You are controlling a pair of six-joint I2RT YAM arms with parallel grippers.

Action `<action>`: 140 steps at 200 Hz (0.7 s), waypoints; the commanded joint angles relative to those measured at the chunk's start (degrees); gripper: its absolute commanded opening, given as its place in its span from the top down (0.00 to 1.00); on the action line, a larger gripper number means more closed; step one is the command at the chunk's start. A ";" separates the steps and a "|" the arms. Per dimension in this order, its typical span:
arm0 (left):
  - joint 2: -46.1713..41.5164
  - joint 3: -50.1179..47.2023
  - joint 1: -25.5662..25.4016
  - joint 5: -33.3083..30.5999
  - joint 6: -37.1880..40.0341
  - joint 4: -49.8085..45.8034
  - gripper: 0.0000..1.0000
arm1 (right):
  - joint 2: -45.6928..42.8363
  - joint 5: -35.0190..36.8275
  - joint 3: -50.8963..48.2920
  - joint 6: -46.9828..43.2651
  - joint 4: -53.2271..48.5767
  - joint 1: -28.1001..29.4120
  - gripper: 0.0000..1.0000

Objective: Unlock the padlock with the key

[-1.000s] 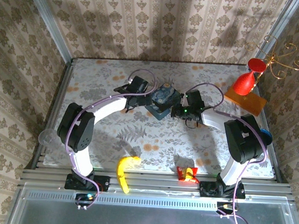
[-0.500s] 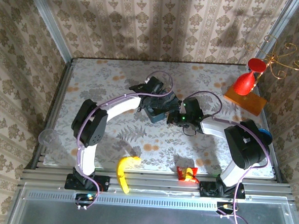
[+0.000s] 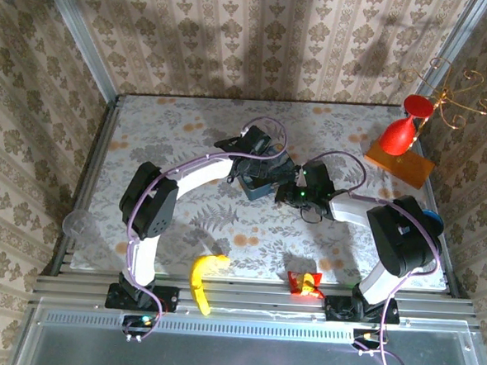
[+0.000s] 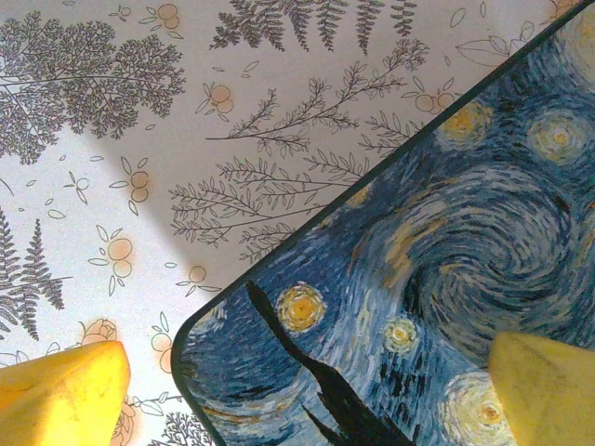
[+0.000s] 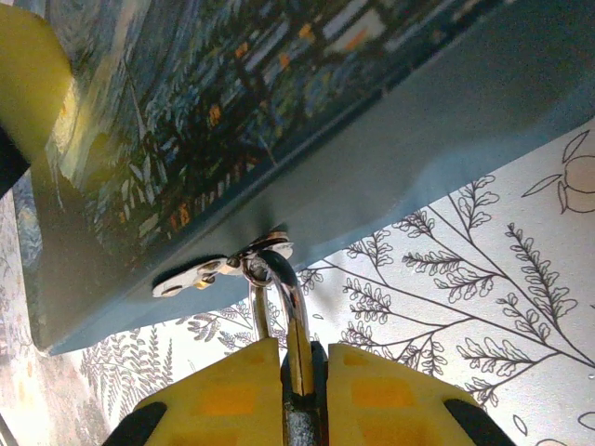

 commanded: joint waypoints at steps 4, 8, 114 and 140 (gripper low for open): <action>2.81 -3.20 1.06 -2.01 1.56 -8.81 0.00 | -2.56 1.37 -1.69 0.43 -0.01 -1.31 0.84; 2.81 -3.19 1.08 -1.93 1.49 -8.81 0.00 | -2.69 1.34 -1.87 0.42 -0.02 -1.43 0.84; 2.47 -3.19 1.69 -1.58 0.58 -9.16 0.00 | -2.16 -0.27 -6.58 0.95 4.30 -1.80 0.79; 2.29 -3.46 1.78 -1.69 0.26 -9.25 0.00 | -2.83 -0.39 -7.17 0.61 4.38 -1.93 0.80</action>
